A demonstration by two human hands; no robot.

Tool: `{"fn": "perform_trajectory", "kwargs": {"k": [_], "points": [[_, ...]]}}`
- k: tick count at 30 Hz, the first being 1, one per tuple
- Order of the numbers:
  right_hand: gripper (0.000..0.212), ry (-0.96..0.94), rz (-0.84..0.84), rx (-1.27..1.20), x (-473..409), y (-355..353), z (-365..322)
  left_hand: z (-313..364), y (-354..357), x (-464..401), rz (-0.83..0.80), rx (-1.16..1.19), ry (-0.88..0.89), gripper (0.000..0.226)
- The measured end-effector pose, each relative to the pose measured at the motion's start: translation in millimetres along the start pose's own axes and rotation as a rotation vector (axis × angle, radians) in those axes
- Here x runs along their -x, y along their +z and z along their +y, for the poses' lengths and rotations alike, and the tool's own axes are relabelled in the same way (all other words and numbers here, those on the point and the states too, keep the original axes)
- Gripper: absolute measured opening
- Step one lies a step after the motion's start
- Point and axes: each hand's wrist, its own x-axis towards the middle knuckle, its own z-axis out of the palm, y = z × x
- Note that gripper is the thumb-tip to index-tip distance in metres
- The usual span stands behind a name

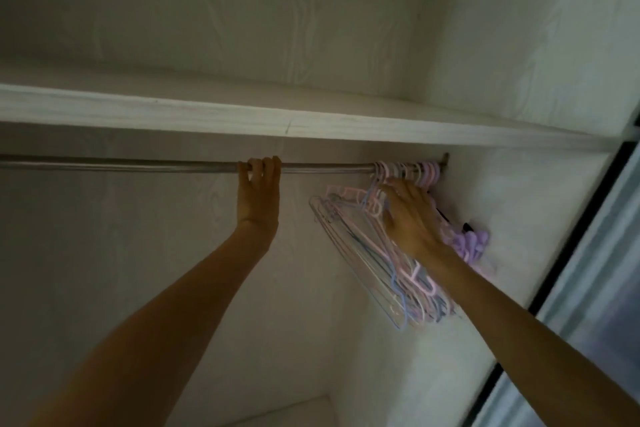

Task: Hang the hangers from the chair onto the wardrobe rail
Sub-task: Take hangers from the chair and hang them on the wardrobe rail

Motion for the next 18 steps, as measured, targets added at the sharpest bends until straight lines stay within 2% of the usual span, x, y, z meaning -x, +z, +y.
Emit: {"fn": "perform_trajectory", "kwargs": {"k": [5, 8, 10, 12, 14, 16, 18], "points": [[0.017, -0.168, -0.154, -0.039, 71.5, -39.9, 5.4, -2.6, 1.4, 29.6, -0.034, 0.149, 0.013, 0.089], [0.02, -0.06, -0.212, -0.101, 130.1, -61.2, 6.2, 24.9, 10.6, 75.5, 0.076, 0.235, 0.187, 0.083], [0.019, 0.06, -0.286, -0.085, 183.2, -78.2, 3.2, 60.4, 12.2, 116.2, 0.094, 0.441, 0.343, 0.076], [0.019, 0.183, -0.371, -0.102, 232.9, -92.3, -1.2, 94.3, 14.8, 154.1, 0.092, 0.622, 0.471, 0.055], [0.02, 0.295, -0.446, -0.117, 279.0, -106.3, -4.0, 120.2, 7.8, 187.6, 0.009, 0.755, 0.57, 0.04], [0.021, 0.421, -0.517, -0.12, 331.8, -129.4, -6.4, 148.3, -4.7, 225.6, -0.104, 0.804, 0.682, 0.038], [0.02, 0.528, -0.53, -0.116, 379.5, -148.6, -4.3, 172.7, -10.0, 254.3, -0.144, 0.844, 0.776, 0.038]]}}
